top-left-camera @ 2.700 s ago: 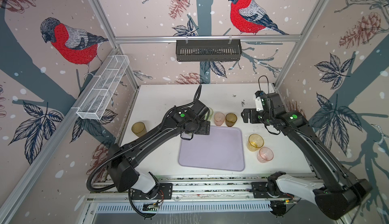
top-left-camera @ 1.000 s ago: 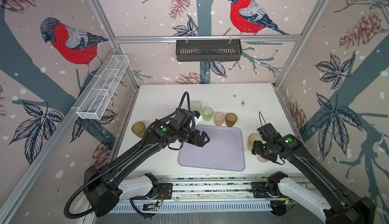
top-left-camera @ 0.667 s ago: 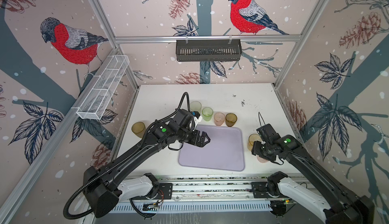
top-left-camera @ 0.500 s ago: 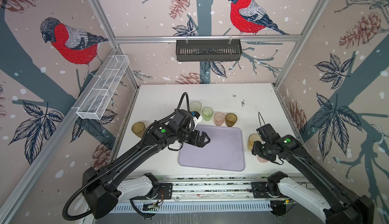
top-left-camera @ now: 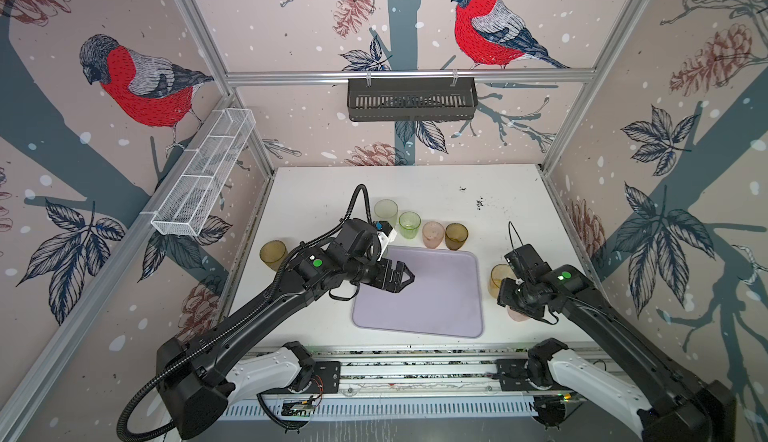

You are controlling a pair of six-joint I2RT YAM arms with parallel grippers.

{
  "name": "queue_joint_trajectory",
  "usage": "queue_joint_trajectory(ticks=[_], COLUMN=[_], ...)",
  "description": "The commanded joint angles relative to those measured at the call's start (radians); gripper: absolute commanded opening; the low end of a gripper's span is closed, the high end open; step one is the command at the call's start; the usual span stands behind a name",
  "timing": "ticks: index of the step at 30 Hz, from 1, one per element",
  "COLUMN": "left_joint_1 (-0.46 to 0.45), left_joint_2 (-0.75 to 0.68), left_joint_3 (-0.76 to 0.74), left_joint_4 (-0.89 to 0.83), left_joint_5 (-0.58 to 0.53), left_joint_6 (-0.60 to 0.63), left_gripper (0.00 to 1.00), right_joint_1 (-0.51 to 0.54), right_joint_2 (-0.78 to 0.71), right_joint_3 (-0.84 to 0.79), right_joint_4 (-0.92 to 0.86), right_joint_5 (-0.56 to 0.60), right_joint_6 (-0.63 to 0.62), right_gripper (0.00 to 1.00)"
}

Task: Place the glasses into the tray
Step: 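Lower the right gripper around the light pink cup's rim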

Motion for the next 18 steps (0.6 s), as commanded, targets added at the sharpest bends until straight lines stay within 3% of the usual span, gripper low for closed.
queue_joint_trajectory(ticks=[1, 18], left_joint_1=[0.003, 0.011], left_joint_2=[-0.006, -0.006], left_joint_3=[-0.001, -0.017], left_joint_4=[0.033, 0.058], left_joint_5=[0.006, 0.017], left_joint_6=[0.015, 0.016], left_gripper=[0.98, 0.98], right_joint_1=[0.005, 0.009], right_joint_2=[0.004, 0.048], right_joint_3=[0.0, -0.003], right_joint_4=[-0.004, -0.01], right_joint_5=[0.018, 0.03], right_joint_6=[0.01, 0.002], right_gripper=[0.57, 0.47])
